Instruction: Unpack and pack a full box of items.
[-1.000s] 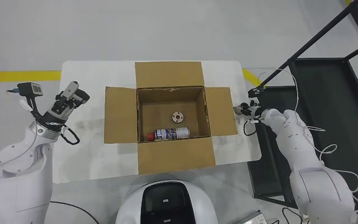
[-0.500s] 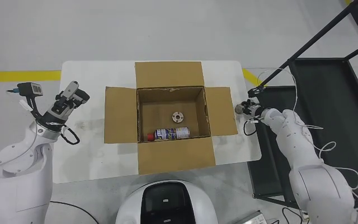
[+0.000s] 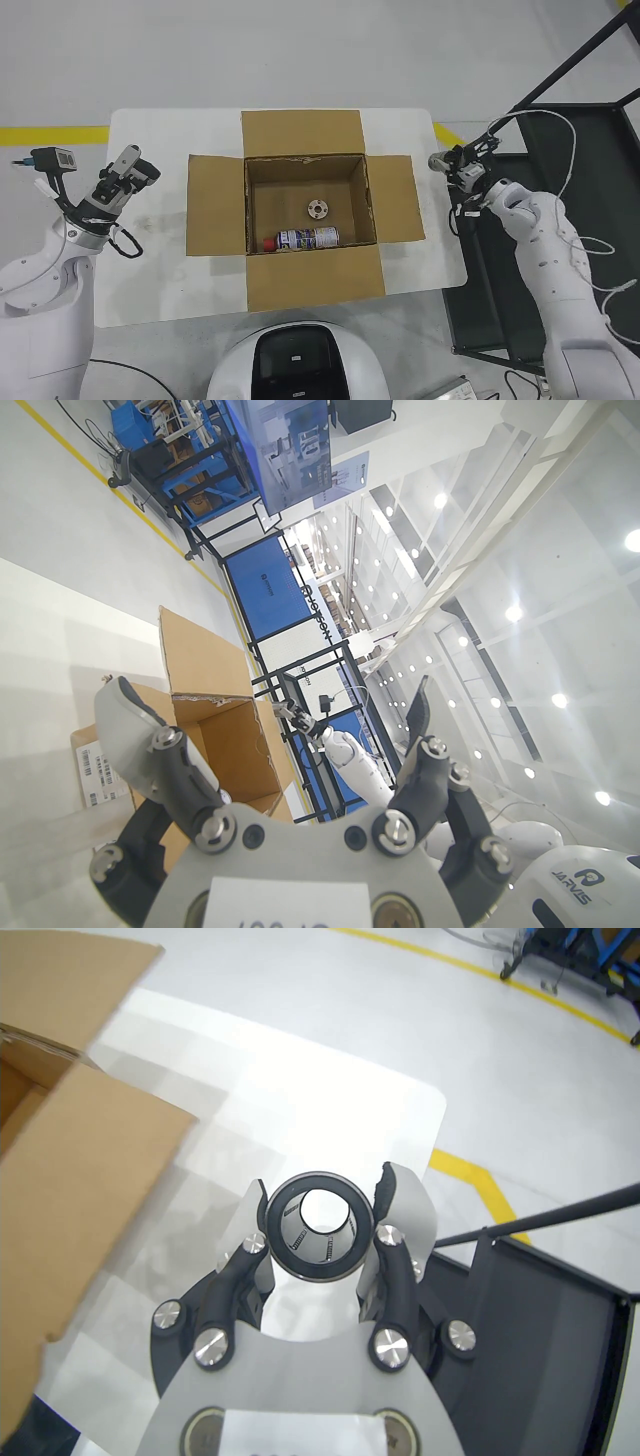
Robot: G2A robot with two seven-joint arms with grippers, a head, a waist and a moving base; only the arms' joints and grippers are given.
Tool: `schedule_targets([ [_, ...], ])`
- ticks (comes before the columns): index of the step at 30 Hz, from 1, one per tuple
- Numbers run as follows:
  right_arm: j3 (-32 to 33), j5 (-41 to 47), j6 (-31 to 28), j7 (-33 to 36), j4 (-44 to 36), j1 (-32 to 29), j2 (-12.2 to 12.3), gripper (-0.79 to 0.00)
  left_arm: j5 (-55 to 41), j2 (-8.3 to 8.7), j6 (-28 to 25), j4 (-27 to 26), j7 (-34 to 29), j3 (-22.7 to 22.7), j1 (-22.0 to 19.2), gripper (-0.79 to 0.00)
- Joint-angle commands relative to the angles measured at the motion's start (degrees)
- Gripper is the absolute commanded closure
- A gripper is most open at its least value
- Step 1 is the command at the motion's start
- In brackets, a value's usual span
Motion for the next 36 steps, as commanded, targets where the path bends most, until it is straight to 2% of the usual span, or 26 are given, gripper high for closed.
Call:
schedule_targets([
  [1, 1.9, 1.2, 0.4, 2.0, -11.2, -5.4, 0.3, 0.0, 0.0, 0.0, 0.0, 0.0, 0.0, 0.0, 0.0, -0.785],
  [4, 3.2, 3.4, -0.1, 5.2, -24.0, -10.9, 0.5, 0.0, 0.0, 0.0, 0.0, 0.0, 0.0, 0.0, 0.0, -0.785],
  [7, 1.8, 5.1, -1.6, 9.0, -33.0, -13.1, 0.6, 0.0, 0.0, 0.0, 0.0, 0.0, 0.0, 0.0, 0.0, -0.785],
  [10, -1.3, 5.9, -2.1, 11.6, -36.7, -12.5, 0.4, 0.0, 0.0, 0.0, 0.0, 0.0, 0.0, 0.0, 0.0, -0.785],
  [15, -8.9, 7.2, -1.2, 16.1, -36.9, -7.9, -0.3, 0.0, 0.0, 0.0, 0.0, 0.0, 0.0, 0.0, 0.0, -0.785],
  [19, -13.7, 10.1, -1.0, 18.2, -32.5, -3.8, -1.0, 0.0, 0.0, 0.0, 0.0, 0.0, 0.0, 0.0, 0.0, -0.785],
  [36, -13.7, 10.1, -1.0, 18.2, -32.5, -3.8, -1.0, 0.0, 0.0, 0.0, 0.0, 0.0, 0.0, 0.0, 0.0, -0.785],
])
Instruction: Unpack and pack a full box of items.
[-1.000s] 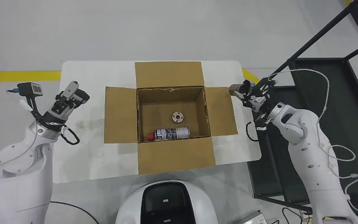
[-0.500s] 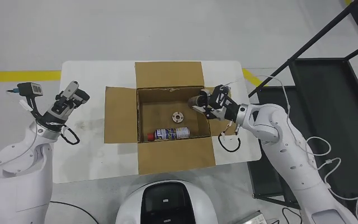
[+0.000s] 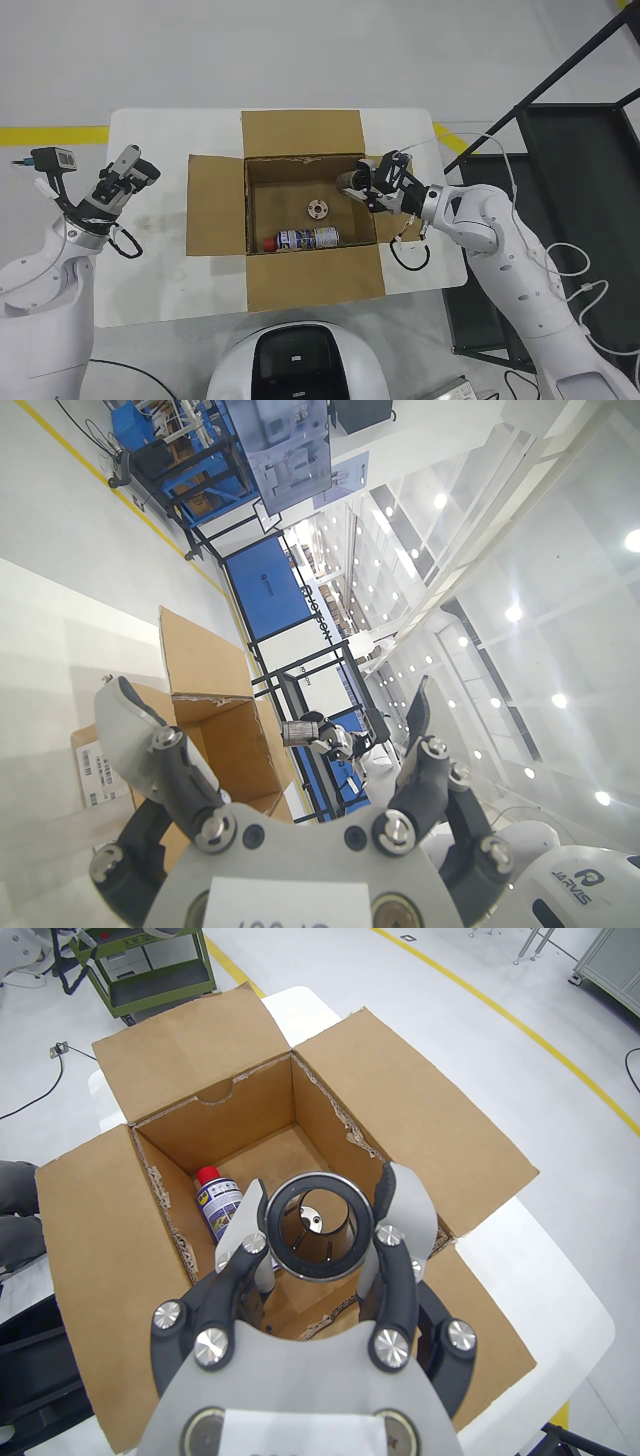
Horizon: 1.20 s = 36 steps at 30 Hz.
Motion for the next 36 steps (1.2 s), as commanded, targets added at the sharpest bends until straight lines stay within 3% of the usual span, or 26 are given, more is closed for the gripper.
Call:
schedule_targets([
  [1, 0.0, 0.0, 0.0, 0.0, 0.0, 0.0, 0.0, 0.0, 0.0, 0.0, 0.0, 0.0, 0.0, 0.0, 0.0, -0.785],
  [7, -3.2, 0.2, -0.8, 2.2, 0.5, 2.8, -0.4, 0.0, 0.0, 0.0, 0.0, 0.0, 0.0, 0.0, 0.0, -0.785],
  [11, -11.7, 2.9, -1.2, 8.3, 6.0, 12.6, -2.1, 0.0, 0.0, 0.0, 0.0, 0.0, 0.0, 0.0, 0.0, -0.785],
  [17, -26.8, 5.2, -1.9, 10.6, 19.1, 27.3, -6.9, 0.0, 0.0, 0.0, 0.0, 0.0, 0.0, 0.0, 0.0, -0.785],
  [26, -42.0, 0.9, -2.1, 5.5, 36.1, 37.1, -14.4, 0.0, 0.0, 0.0, 0.0, 0.0, 0.0, 0.0, 0.0, -0.785],
  [36, -47.2, -2.1, -3.7, -3.2, 51.0, 41.4, -19.8, 0.0, 0.0, 0.0, 0.0, 0.0, 0.0, 0.0, 0.0, -0.785],
])
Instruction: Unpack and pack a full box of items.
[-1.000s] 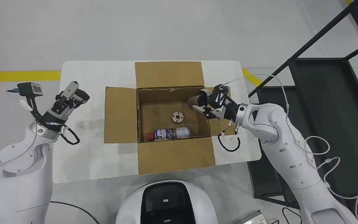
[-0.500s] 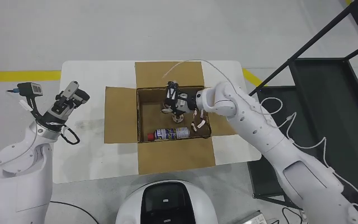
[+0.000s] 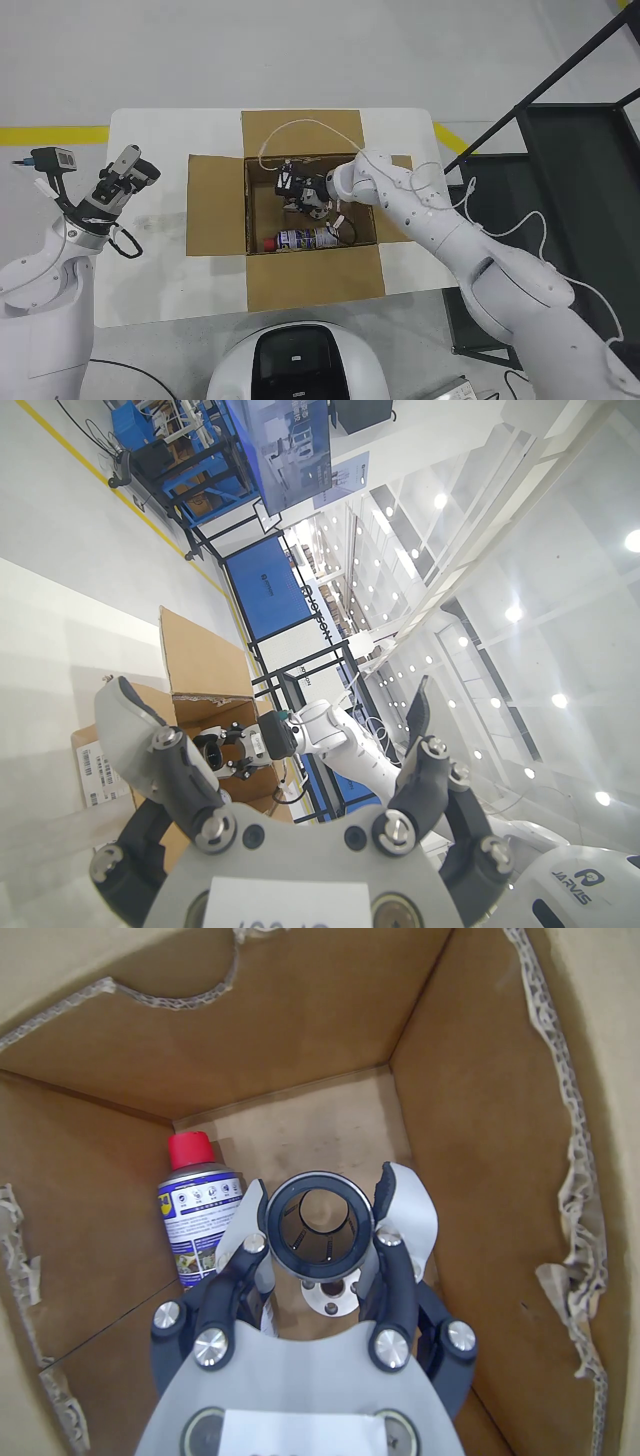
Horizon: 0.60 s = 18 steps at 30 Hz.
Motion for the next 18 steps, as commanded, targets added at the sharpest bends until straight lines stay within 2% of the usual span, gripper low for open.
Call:
schedule_targets([
  [1, -0.5, -0.2, -0.1, -1.6, 2.4, 0.4, -0.8, 0.0, 0.0, 0.0, 0.0, 0.0, 0.0, 0.0, 0.0, -0.785],
  [14, -3.3, -2.2, -0.5, -6.2, 13.5, 2.4, -5.9, 0.0, 0.0, 0.0, 0.0, 0.0, 0.0, 0.0, 0.0, -0.785],
  [16, -3.6, -2.9, -0.4, -6.6, 14.4, 2.6, -6.4, -0.114, 0.0, 0.0, 0.0, 0.0, 0.0, 0.0, 0.0, -0.785],
  [17, -3.6, -3.2, -0.5, -6.9, 14.8, 2.6, -6.6, -0.219, 0.0, 0.0, 0.0, 0.0, 0.0, 0.0, 0.0, -0.785],
  [18, -3.7, -3.5, -0.6, -7.2, 15.2, 2.6, -6.8, -0.388, 0.0, 0.0, 0.0, 0.0, 0.0, 0.0, 0.0, -0.785],
])
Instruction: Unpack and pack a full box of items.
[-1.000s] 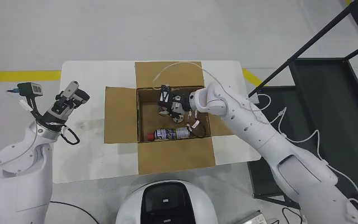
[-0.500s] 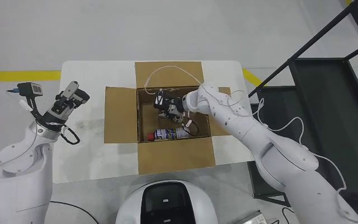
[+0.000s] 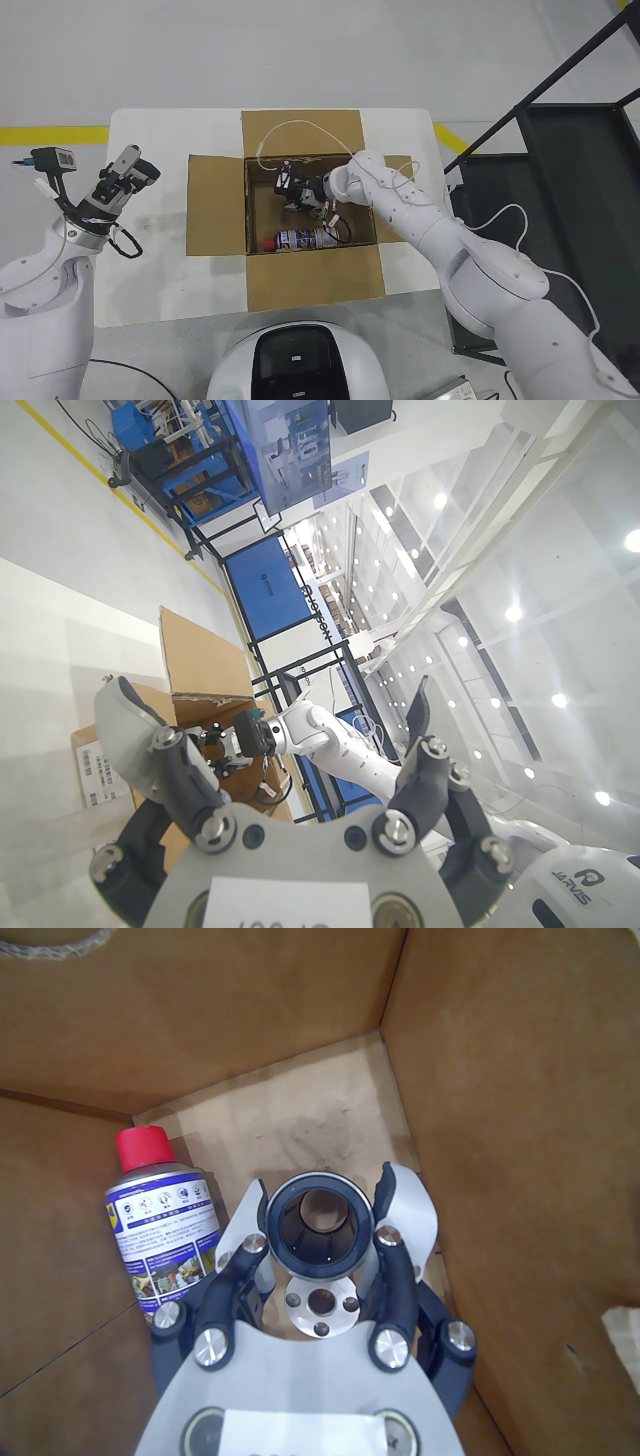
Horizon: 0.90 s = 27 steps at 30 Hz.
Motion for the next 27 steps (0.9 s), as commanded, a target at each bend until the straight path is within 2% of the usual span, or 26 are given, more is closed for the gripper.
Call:
schedule_targets([
  [1, -0.1, -0.6, -0.2, -0.4, 0.6, 0.1, -0.3, -0.656, 0.0, 0.0, 0.0, 0.0, 0.0, 0.0, 0.0, -0.785],
  [2, -0.2, -1.0, -0.3, -0.7, 0.8, 0.1, -0.4, -0.785, 0.0, 0.0, 0.0, 0.0, 0.0, 0.0, 0.0, -0.785],
  [10, 0.6, -3.6, -1.9, -4.9, 1.5, 0.0, -0.3, -0.785, 0.0, 0.0, 0.0, 0.0, 0.0, 0.0, 0.0, -0.785],
  [16, 3.6, -3.1, -6.2, -10.4, -2.7, -0.7, 1.6, -0.785, 0.0, 0.0, 0.0, 0.0, 0.0, 0.0, 0.0, -0.785],
  [20, 8.7, -0.9, -12.9, -14.0, -9.1, -2.7, 5.2, -0.785, 0.0, 0.0, 0.0, 0.0, 0.0, 0.0, 0.0, -0.785],
  [22, 11.7, -1.2, -13.4, -13.8, -14.5, -5.0, 7.6, -0.785, 0.0, 0.0, 0.0, 0.0, 0.0, 0.0, 0.0, -0.785],
  [27, 22.2, 4.2, -13.4, -8.3, -31.1, -16.5, 14.9, -0.785, 0.0, 0.0, 0.0, 0.0, 0.0, 0.0, 0.0, -0.785],
])
